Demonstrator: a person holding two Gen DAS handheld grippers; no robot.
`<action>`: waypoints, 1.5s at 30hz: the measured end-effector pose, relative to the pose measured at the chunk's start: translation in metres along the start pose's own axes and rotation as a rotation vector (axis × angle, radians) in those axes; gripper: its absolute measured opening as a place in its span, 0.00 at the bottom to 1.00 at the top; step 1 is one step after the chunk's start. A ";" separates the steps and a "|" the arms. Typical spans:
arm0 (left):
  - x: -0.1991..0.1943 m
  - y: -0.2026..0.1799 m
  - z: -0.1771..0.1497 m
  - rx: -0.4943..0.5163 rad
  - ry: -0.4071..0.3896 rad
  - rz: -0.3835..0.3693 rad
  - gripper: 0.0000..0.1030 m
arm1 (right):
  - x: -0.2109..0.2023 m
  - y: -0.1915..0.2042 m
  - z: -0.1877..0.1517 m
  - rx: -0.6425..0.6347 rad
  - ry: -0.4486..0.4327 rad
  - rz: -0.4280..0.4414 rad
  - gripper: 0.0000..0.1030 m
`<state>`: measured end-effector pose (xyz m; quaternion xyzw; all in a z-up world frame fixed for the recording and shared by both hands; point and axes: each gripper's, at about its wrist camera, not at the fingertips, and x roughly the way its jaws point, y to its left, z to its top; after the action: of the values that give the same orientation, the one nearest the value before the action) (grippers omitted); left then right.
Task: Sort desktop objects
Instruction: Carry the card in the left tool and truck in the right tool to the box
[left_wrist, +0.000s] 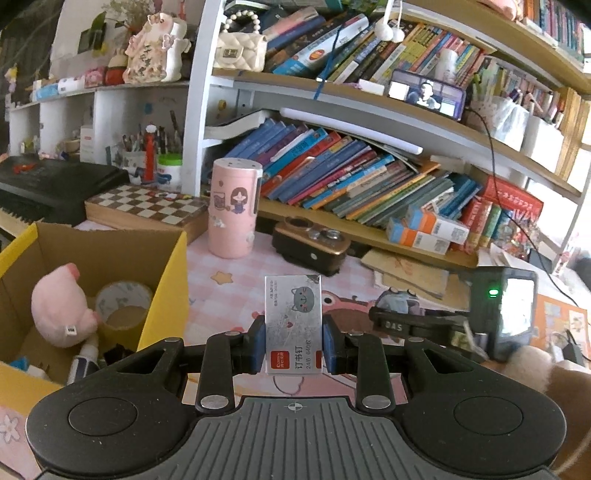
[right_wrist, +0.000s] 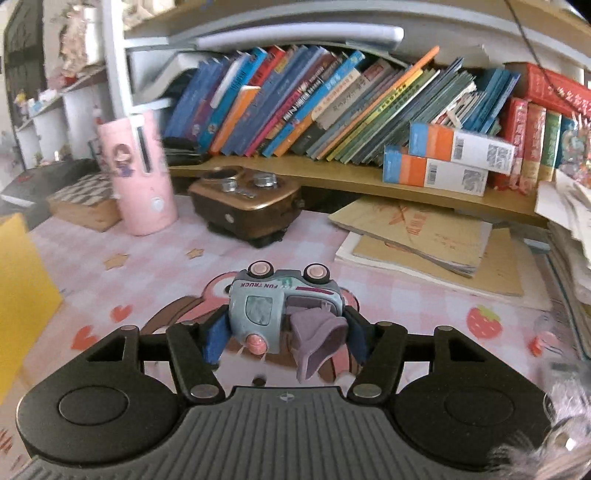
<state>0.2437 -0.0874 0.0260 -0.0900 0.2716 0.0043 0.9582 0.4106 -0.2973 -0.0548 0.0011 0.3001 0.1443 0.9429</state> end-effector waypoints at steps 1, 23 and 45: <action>-0.002 0.000 -0.002 0.001 0.002 -0.006 0.28 | -0.010 0.001 -0.002 0.002 0.000 0.005 0.58; -0.072 0.038 -0.032 -0.091 -0.034 -0.115 0.28 | -0.182 0.083 -0.046 -0.034 0.018 0.091 0.59; -0.162 0.160 -0.074 -0.110 -0.001 -0.090 0.28 | -0.230 0.234 -0.097 -0.079 0.066 0.113 0.59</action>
<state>0.0581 0.0635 0.0214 -0.1547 0.2661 -0.0236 0.9512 0.1130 -0.1437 0.0161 -0.0239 0.3247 0.2090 0.9221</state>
